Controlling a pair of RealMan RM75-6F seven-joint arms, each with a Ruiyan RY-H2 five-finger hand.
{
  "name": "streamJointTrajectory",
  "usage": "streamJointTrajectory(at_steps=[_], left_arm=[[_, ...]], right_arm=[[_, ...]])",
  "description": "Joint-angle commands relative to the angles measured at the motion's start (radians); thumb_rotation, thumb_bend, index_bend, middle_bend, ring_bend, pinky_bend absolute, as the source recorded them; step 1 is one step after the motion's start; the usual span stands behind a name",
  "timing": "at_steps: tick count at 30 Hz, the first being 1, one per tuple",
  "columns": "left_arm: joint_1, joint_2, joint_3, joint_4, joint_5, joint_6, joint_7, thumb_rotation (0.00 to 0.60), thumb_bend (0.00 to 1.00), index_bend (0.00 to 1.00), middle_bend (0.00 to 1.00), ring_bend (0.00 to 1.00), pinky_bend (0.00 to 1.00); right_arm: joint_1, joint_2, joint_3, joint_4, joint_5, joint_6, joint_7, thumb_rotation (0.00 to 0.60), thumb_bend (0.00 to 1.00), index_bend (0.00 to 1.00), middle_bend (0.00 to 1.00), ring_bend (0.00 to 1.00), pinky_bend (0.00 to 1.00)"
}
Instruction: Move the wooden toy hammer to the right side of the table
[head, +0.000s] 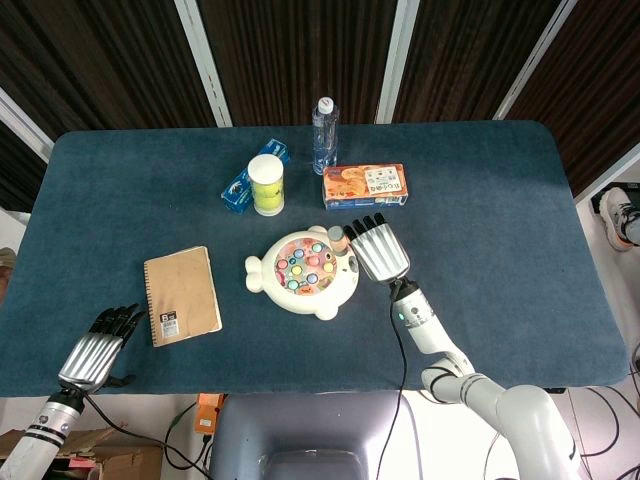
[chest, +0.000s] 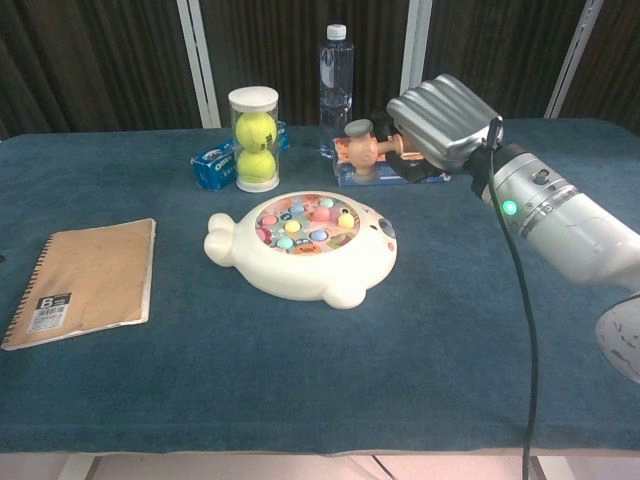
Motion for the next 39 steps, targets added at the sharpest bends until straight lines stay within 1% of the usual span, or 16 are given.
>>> streamJointTrajectory(at_steps=[1,7,11,19,26,34,39], left_arm=[[0.0,0.001,0.001,0.001,0.005,0.002,-0.006,0.6,0.12,0.0,0.0,0.0,0.08],[0.002,0.003,0.002,-0.002,0.012,0.009,-0.007,0.6,0.12,0.0,0.0,0.0,0.08],[0.006,0.002,0.006,-0.005,0.016,0.015,0.001,0.6,0.12,0.0,0.0,0.0,0.08],[0.009,0.01,0.002,-0.004,0.014,0.02,-0.012,0.6,0.12,0.0,0.0,0.0,0.08],[0.011,0.017,0.002,0.0,0.014,0.02,-0.024,0.6,0.12,0.0,0.0,0.0,0.08],[0.014,0.022,0.0,0.001,0.015,0.025,-0.035,0.6,0.12,0.0,0.0,0.0,0.08],[0.015,0.025,0.0,0.003,0.015,0.024,-0.042,0.6,0.12,0.0,0.0,0.0,0.08]], right_arm=[[-0.003,-0.003,-0.001,0.0,0.001,0.002,-0.001,0.6,0.48,1.0,0.85,0.69,0.69],[0.003,-0.011,-0.005,0.01,-0.004,0.003,-0.005,0.6,0.48,1.0,0.85,0.69,0.69],[0.011,-0.032,-0.008,0.038,-0.005,-0.008,-0.001,0.6,0.48,1.0,0.85,0.69,0.69],[0.051,-0.116,-0.007,0.145,-0.002,-0.045,0.015,0.6,0.48,1.0,0.85,0.69,0.69],[0.079,-0.174,-0.013,0.232,-0.008,-0.046,0.041,0.6,0.48,1.0,0.85,0.69,0.69],[0.112,-0.229,-0.015,0.315,-0.009,-0.049,0.04,0.6,0.48,1.0,0.85,0.69,0.69],[0.118,-0.245,-0.022,0.352,-0.012,-0.036,0.033,0.6,0.48,1.0,0.85,0.69,0.69]])
